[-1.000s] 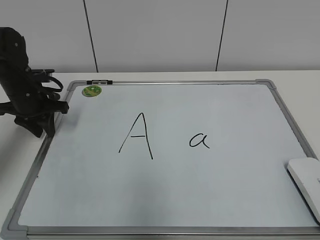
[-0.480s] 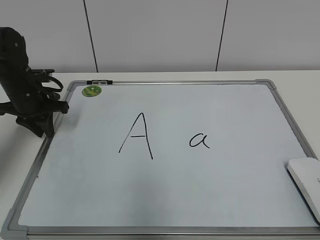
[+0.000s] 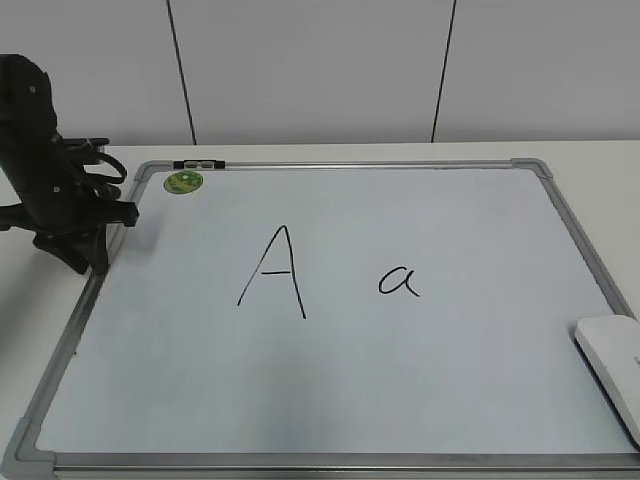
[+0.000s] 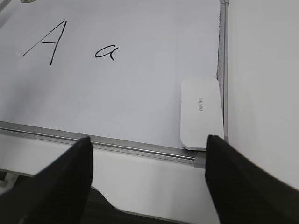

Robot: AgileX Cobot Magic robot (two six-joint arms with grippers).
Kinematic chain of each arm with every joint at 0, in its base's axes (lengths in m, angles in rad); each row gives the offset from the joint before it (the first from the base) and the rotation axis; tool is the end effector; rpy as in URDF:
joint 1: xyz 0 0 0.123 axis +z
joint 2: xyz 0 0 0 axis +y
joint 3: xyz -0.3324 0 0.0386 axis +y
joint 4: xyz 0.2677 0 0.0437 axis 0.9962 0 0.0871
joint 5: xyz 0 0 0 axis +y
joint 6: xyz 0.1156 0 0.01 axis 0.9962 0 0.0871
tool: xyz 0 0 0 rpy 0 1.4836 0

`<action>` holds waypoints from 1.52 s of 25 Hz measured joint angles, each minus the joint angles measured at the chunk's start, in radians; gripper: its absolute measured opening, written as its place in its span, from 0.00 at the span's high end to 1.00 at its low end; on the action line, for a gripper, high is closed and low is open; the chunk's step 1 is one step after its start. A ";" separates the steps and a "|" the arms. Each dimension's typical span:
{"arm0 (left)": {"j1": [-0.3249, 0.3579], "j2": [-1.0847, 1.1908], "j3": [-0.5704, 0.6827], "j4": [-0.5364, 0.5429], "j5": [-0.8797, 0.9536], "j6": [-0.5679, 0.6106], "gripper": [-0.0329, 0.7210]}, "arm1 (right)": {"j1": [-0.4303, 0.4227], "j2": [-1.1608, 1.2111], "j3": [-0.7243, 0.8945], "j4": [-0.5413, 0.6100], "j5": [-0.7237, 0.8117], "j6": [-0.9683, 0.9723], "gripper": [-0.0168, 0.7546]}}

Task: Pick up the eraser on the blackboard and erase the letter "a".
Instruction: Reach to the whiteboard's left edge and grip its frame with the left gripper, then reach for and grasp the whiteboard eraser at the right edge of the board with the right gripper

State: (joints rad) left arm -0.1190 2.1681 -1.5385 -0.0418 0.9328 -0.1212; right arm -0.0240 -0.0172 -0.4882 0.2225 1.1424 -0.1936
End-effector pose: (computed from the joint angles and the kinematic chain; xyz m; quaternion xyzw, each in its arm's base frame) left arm 0.4682 -0.0599 0.1384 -0.0127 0.9986 -0.0230 0.0453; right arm -0.0220 0.0238 0.2652 -0.0825 0.8632 0.0573 0.4947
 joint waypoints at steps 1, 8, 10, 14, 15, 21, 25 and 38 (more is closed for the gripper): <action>0.000 0.000 0.000 -0.004 0.000 0.000 0.76 | 0.000 0.000 0.000 0.000 0.000 0.000 0.26; 0.000 0.009 -0.006 -0.010 -0.001 0.000 0.77 | 0.000 0.000 0.000 0.000 0.000 0.000 0.26; 0.000 0.011 -0.006 -0.010 0.001 0.000 0.77 | 0.000 0.000 0.000 0.000 0.000 0.000 0.26; 0.000 0.011 -0.006 -0.012 0.001 0.000 0.81 | 0.000 0.000 0.000 0.000 0.000 0.000 0.26; 0.000 0.011 -0.006 -0.014 0.001 0.000 0.84 | 0.000 0.000 0.000 0.000 0.000 0.000 0.26; 0.000 0.011 -0.008 -0.024 0.003 0.011 0.92 | 0.000 0.000 0.000 0.000 0.000 0.000 0.26; 0.000 0.011 -0.008 -0.026 0.003 0.011 0.92 | 0.000 0.005 -0.006 0.000 0.000 0.020 0.26; 0.000 0.011 -0.008 -0.026 0.005 0.011 0.92 | 0.042 0.462 -0.122 -0.115 -0.009 0.061 0.26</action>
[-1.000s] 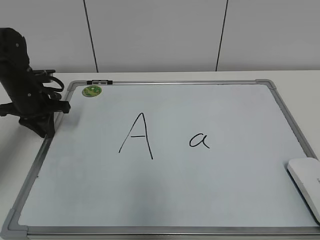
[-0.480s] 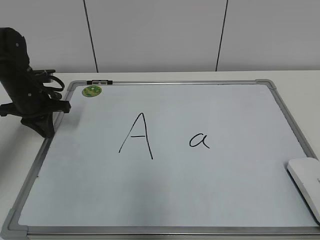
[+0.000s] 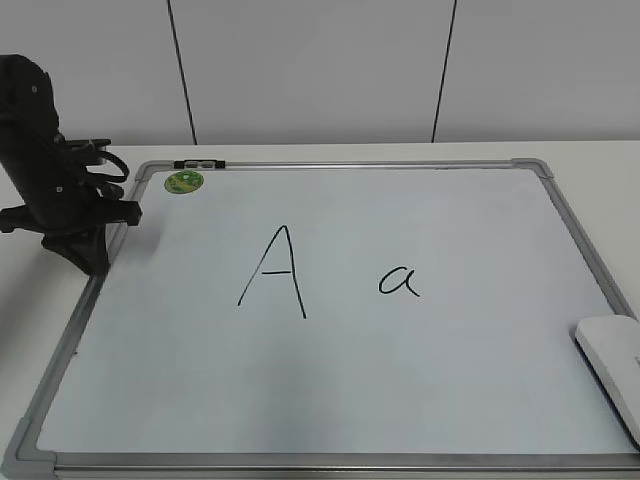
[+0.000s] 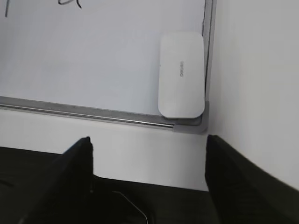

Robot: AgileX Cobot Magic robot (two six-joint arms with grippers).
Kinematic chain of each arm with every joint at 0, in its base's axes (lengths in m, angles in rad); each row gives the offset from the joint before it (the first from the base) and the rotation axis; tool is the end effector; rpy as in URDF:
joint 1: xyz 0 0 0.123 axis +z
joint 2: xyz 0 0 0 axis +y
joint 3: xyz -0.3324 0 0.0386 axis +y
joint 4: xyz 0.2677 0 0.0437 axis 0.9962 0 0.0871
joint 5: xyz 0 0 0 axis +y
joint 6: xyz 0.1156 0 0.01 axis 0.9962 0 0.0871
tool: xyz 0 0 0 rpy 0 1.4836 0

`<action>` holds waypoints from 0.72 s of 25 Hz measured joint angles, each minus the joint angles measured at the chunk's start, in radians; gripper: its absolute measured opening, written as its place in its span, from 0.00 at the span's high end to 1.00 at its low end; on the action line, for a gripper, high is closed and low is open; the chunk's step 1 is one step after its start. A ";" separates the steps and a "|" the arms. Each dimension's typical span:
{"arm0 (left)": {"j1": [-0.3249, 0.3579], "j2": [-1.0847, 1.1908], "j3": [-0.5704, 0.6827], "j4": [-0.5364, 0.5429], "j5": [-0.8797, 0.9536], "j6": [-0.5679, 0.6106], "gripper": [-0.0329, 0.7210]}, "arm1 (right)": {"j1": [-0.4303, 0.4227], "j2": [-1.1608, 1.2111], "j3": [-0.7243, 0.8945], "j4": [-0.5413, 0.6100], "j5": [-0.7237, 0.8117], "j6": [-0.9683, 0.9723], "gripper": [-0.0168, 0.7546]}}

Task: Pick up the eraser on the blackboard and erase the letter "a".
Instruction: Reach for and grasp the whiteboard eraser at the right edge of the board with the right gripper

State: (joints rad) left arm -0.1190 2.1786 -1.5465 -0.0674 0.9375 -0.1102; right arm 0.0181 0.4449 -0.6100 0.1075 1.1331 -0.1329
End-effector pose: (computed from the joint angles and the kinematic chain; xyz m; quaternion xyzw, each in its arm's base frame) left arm 0.4695 -0.0625 0.1355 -0.0143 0.9985 -0.0329 0.0407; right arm 0.0469 0.0121 0.2990 -0.0659 0.9374 0.0340 0.3402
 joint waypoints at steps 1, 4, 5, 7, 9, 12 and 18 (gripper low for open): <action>0.000 0.000 0.000 0.000 0.000 0.000 0.92 | 0.002 0.032 0.000 -0.016 -0.001 0.019 0.26; 0.000 0.000 0.000 0.000 0.000 0.000 0.92 | 0.018 0.116 0.000 -0.061 -0.004 0.059 0.26; 0.000 0.000 0.000 0.000 0.000 0.000 0.92 | 0.023 0.151 0.000 -0.073 -0.007 0.062 0.26; 0.000 0.000 0.000 0.000 0.000 0.000 0.92 | 0.026 0.223 0.000 -0.089 -0.020 0.070 0.26; 0.000 0.000 0.000 0.000 0.000 0.000 0.92 | 0.026 0.292 0.000 -0.096 -0.046 0.076 0.26; 0.000 0.000 0.000 0.000 0.000 0.000 0.92 | 0.026 0.374 0.000 -0.114 -0.082 0.083 0.25; 0.000 0.000 0.000 -0.002 0.000 0.000 0.92 | 0.026 0.538 -0.021 -0.169 -0.150 0.148 0.12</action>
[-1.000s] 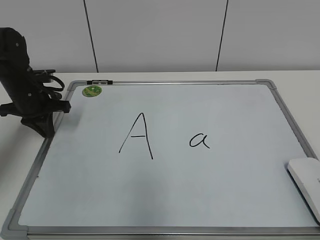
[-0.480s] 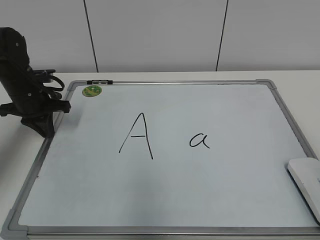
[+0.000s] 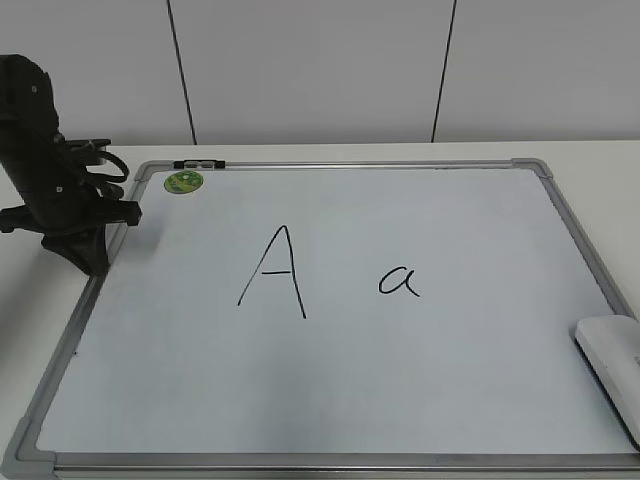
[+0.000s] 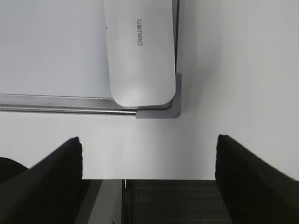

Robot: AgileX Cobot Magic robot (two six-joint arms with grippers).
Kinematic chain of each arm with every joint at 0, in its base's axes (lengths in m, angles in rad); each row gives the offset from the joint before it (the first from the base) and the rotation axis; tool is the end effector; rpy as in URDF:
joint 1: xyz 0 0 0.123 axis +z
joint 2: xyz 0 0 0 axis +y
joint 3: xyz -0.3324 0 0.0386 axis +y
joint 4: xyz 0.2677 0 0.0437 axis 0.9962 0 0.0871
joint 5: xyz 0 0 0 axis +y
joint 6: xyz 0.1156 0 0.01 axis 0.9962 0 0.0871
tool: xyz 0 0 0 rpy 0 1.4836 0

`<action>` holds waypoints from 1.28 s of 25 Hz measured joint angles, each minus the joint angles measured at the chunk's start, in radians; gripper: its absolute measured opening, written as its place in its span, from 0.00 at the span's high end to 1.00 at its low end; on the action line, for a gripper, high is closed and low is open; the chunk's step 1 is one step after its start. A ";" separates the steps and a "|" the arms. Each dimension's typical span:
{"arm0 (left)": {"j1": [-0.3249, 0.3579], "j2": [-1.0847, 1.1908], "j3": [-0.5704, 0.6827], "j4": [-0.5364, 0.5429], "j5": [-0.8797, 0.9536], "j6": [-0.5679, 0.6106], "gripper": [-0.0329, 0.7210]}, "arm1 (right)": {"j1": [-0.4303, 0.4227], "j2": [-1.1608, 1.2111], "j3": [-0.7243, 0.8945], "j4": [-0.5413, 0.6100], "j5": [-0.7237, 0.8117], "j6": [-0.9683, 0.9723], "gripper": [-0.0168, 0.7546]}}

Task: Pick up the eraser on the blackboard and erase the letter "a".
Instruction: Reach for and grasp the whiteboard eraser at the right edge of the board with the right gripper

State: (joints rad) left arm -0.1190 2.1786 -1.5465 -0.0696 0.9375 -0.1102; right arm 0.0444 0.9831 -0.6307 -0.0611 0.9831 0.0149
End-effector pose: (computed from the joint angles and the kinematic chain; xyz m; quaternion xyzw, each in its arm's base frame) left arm 0.4694 -0.0627 0.1355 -0.0149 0.9985 -0.0338 0.0406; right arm 0.1510 0.0008 0.2597 -0.0272 0.9863 -0.0230 0.1612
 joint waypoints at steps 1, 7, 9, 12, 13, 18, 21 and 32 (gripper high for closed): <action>0.000 0.000 0.000 0.000 0.000 0.001 0.92 | 0.000 0.039 -0.018 0.000 -0.010 0.007 0.11; 0.000 0.000 0.000 -0.002 0.000 0.001 0.92 | 0.000 0.241 -0.119 0.034 -0.067 0.011 0.10; 0.000 0.000 0.000 -0.003 0.000 0.002 0.92 | 0.000 0.315 -0.148 0.035 -0.077 0.011 0.10; 0.000 0.000 0.000 -0.005 0.000 0.002 0.92 | 0.000 0.412 -0.181 0.035 -0.084 0.011 0.10; 0.000 0.000 0.000 -0.005 0.000 0.002 0.92 | 0.000 0.437 -0.189 0.037 -0.084 0.006 0.10; 0.000 0.000 0.000 -0.005 0.000 0.002 0.92 | 0.000 0.542 -0.227 0.037 -0.092 -0.005 0.10; 0.000 0.000 0.000 -0.005 0.000 0.002 0.92 | 0.000 0.582 -0.237 0.032 -0.104 -0.020 0.10; 0.000 0.000 0.000 -0.007 0.000 0.003 0.92 | 0.000 0.681 -0.244 0.016 -0.133 -0.028 0.11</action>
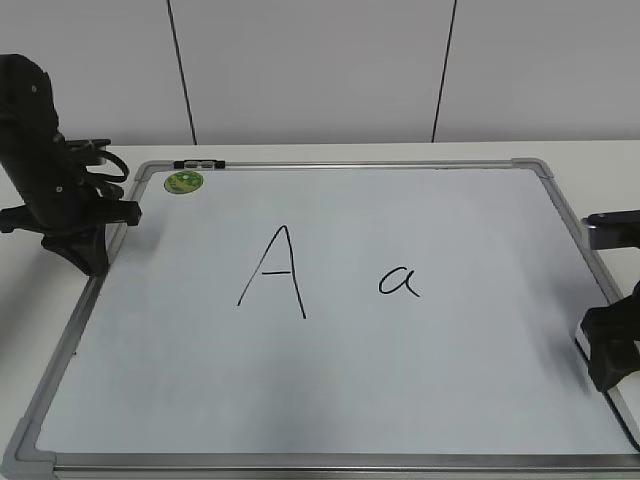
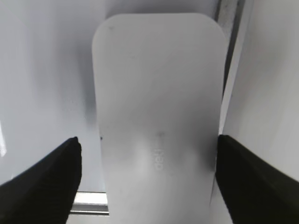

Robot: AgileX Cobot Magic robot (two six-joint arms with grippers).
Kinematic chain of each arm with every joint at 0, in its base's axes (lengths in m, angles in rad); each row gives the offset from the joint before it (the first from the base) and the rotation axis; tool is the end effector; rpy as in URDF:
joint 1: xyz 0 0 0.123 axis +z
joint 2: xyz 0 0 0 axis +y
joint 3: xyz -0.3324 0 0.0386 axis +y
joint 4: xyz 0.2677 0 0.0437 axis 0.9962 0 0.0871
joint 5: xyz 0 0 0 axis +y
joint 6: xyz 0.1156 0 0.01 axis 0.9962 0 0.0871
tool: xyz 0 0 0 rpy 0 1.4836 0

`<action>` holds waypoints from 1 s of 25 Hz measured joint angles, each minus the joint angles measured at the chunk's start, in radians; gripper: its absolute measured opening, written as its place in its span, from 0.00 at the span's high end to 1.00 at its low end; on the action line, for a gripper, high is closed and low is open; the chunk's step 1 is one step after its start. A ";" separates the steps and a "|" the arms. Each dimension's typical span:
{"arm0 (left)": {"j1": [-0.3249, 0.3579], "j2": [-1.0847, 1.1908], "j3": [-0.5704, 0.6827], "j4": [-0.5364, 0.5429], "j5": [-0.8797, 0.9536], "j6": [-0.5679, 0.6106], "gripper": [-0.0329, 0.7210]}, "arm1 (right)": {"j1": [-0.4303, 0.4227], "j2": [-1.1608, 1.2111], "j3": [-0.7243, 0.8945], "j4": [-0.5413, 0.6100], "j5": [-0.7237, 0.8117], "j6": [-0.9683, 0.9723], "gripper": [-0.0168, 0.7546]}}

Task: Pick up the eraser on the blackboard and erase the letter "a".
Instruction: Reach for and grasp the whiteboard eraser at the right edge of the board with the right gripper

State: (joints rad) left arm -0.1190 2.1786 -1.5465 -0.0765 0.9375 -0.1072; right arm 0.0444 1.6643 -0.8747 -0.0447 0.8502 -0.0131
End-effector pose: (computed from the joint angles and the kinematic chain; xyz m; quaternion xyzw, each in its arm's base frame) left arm 0.4694 -0.0633 0.1356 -0.0154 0.9984 -0.0366 0.0403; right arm 0.2909 0.0090 0.1751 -0.0433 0.9989 -0.0168 0.0094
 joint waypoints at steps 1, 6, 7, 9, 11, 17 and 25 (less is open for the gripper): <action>0.000 0.000 0.000 0.000 0.000 0.000 0.92 | 0.000 0.009 0.000 -0.002 -0.002 0.000 0.11; 0.000 0.000 0.000 0.000 0.000 0.000 0.92 | 0.000 0.044 -0.002 -0.004 -0.021 -0.001 0.11; 0.000 0.000 0.000 0.000 0.000 0.002 0.92 | 0.000 0.055 -0.002 -0.004 -0.025 -0.001 0.11; 0.000 0.000 0.000 0.000 0.000 0.002 0.92 | 0.000 0.063 -0.005 -0.006 -0.030 -0.001 0.12; 0.000 0.000 0.000 0.000 0.002 0.002 0.92 | 0.000 0.073 -0.005 -0.012 -0.034 -0.001 0.13; 0.000 0.000 0.000 -0.001 0.002 0.002 0.92 | -0.019 0.073 -0.009 -0.014 -0.035 -0.002 0.20; 0.000 0.000 0.000 -0.001 0.002 0.002 0.92 | -0.021 0.073 -0.009 -0.014 -0.035 -0.002 0.28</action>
State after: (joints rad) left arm -0.1190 2.1786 -1.5465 -0.0771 0.9391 -0.1057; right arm 0.0238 1.7373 -0.8837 -0.0585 0.8152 -0.0154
